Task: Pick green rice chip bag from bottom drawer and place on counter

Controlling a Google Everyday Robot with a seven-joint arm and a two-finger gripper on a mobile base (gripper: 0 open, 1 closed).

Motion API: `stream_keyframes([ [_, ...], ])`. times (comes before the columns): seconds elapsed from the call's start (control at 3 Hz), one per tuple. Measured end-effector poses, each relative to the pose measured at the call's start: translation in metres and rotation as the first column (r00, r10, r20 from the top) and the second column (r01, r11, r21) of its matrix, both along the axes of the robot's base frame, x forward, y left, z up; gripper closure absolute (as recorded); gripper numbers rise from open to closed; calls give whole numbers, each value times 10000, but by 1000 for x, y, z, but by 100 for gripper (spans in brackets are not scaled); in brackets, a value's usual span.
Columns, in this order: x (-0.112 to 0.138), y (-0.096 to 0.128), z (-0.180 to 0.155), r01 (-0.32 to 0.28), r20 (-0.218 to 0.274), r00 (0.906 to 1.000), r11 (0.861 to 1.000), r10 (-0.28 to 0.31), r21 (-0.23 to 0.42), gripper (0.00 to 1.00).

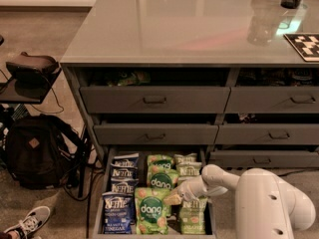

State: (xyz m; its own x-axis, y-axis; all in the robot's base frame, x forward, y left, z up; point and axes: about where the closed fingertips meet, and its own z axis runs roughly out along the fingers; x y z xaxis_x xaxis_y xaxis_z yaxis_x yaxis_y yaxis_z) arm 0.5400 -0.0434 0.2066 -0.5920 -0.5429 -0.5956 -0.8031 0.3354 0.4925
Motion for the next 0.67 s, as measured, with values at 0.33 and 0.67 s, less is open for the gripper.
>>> stream_keyframes([
  [0.33,0,0,0,0,0,10000,10000,0,0,89],
  [0.67,0,0,0,0,1,10000,10000,0,1,100],
])
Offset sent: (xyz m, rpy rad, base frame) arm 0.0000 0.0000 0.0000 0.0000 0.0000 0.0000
